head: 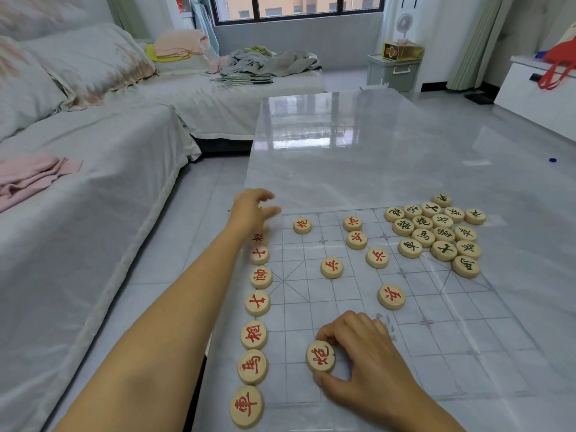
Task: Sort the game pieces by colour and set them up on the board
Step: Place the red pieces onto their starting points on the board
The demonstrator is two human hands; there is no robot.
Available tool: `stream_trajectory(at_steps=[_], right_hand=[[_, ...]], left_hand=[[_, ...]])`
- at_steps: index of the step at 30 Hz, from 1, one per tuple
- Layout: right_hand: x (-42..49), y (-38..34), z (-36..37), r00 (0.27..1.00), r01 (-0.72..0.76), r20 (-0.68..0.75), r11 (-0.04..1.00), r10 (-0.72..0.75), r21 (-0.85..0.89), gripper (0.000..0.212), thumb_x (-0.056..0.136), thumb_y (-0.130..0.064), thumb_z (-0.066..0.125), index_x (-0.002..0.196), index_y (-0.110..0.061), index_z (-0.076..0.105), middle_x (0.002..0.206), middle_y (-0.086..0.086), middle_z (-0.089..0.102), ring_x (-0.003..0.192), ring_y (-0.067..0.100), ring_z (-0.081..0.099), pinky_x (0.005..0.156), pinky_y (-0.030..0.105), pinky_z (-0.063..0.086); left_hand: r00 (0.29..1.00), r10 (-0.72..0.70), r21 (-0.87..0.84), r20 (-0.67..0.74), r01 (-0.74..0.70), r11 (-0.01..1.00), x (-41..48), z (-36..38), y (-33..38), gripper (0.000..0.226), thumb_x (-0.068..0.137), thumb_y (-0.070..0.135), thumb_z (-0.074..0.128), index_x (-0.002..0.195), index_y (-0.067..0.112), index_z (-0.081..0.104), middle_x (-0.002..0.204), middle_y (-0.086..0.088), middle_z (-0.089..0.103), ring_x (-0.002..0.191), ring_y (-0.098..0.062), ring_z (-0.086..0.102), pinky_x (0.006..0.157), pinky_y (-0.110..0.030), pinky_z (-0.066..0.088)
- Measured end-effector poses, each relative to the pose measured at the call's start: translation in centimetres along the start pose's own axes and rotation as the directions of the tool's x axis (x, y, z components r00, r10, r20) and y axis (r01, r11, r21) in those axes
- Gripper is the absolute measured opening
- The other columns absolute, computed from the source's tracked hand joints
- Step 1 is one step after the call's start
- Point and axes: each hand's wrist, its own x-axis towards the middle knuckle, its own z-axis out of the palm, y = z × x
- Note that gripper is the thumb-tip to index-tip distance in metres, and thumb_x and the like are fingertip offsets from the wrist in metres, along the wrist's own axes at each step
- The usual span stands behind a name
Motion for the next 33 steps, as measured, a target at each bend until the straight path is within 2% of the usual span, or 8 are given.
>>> stream_trajectory(at_steps=[2,4,10,14,20,24,27,33], right_hand=[[0.0,0.0,0.1,1.000,0.005,-0.013,1.000,-0.005,0.004,0.037,0.069,-0.059,0.045,0.101,-0.040,0.045,0.097,-0.024,0.039,0.097,-0.002,0.037,0.090,0.013,0.023],[0.1,0.1,0.3,0.999,0.013,-0.035,1.000,-0.013,0.010,0.035,0.069,-0.057,0.047,0.099,-0.040,0.046,0.094,-0.023,0.040,0.093,-0.001,0.038,0.086,0.016,0.026],[0.0,0.1,0.3,0.999,0.006,-0.036,1.000,-0.006,0.007,0.036,0.069,-0.059,0.044,0.099,-0.040,0.045,0.095,-0.024,0.038,0.094,-0.002,0.036,0.089,0.015,0.023],[0.1,0.0,0.0,1.000,0.002,-0.014,1.000,-0.002,0.019,0.041,0.068,-0.060,0.042,0.103,-0.038,0.045,0.096,-0.023,0.036,0.096,-0.002,0.035,0.089,0.015,0.022],[-0.1,0.1,-0.2,0.999,-0.034,-0.032,0.993,0.038,0.115,0.041,0.069,-0.064,0.036,0.105,-0.045,0.039,0.093,-0.026,0.040,0.098,-0.004,0.038,0.091,0.010,0.021],[-0.3,0.3,-0.4,0.985,-0.085,-0.116,0.947,0.126,0.310,0.029,0.072,-0.057,0.039,0.096,-0.042,0.048,0.089,-0.018,0.054,0.093,0.005,0.047,0.081,0.014,0.035],[-0.4,0.1,-0.8,0.966,-0.140,-0.127,0.865,0.227,0.481,0.010,0.082,-0.037,0.050,0.091,-0.037,0.055,0.096,-0.019,0.054,0.090,0.004,0.051,0.075,0.014,0.042],[-0.1,0.1,-1.7,0.930,-0.155,-0.124,0.677,0.345,0.719,0.010,0.088,-0.019,0.056,0.087,-0.026,0.063,0.079,-0.004,0.061,0.076,0.003,0.055,0.069,0.009,0.044]], left_hand=[[0.993,-0.099,-0.006,-0.070,0.099,0.995,0.8,-1.9,-1.1,0.036,0.086,0.022,0.064,0.120,0.013,0.057,0.125,-0.008,0.056,0.115,-0.022,0.052,0.092,-0.029,0.041],[0.992,-0.105,0.117,-0.073,0.113,0.987,1.0,-2.6,-1.8,0.034,0.087,0.021,0.063,0.120,0.013,0.058,0.124,-0.008,0.058,0.113,-0.023,0.053,0.093,-0.034,0.042],[0.977,0.138,0.326,0.164,-0.186,0.927,-0.4,2.0,1.1,0.040,0.085,0.030,0.064,0.124,0.020,0.058,0.131,-0.005,0.052,0.122,-0.025,0.045,0.103,-0.039,0.038],[0.955,0.179,0.442,0.237,-0.270,0.855,-0.6,4.4,2.7,0.050,0.086,0.033,0.062,0.132,0.022,0.049,0.137,-0.005,0.047,0.126,-0.025,0.037,0.102,-0.038,0.032],[0.942,0.230,0.365,0.245,-0.309,0.878,-2.5,4.5,3.8,0.051,0.084,0.031,0.064,0.131,0.019,0.049,0.134,-0.004,0.048,0.125,-0.024,0.038,0.102,-0.036,0.032],[0.930,0.215,0.090,0.299,-0.251,0.964,-5.6,4.3,4.0,0.033,0.086,0.024,0.063,0.118,0.015,0.058,0.110,-0.002,0.057,0.100,-0.018,0.054,0.088,-0.029,0.045],[0.896,0.160,-0.049,0.414,-0.154,0.987,-7.6,4.2,4.0,0.035,0.082,0.026,0.068,0.115,0.016,0.058,0.101,0.003,0.056,0.093,-0.014,0.054,0.084,-0.026,0.044],[0.866,0.180,0.061,0.466,-0.235,0.970,-8.8,4.9,4.2,0.057,0.077,0.025,0.074,0.127,0.016,0.050,0.122,-0.004,0.047,0.111,-0.019,0.048,0.096,-0.028,0.041]])
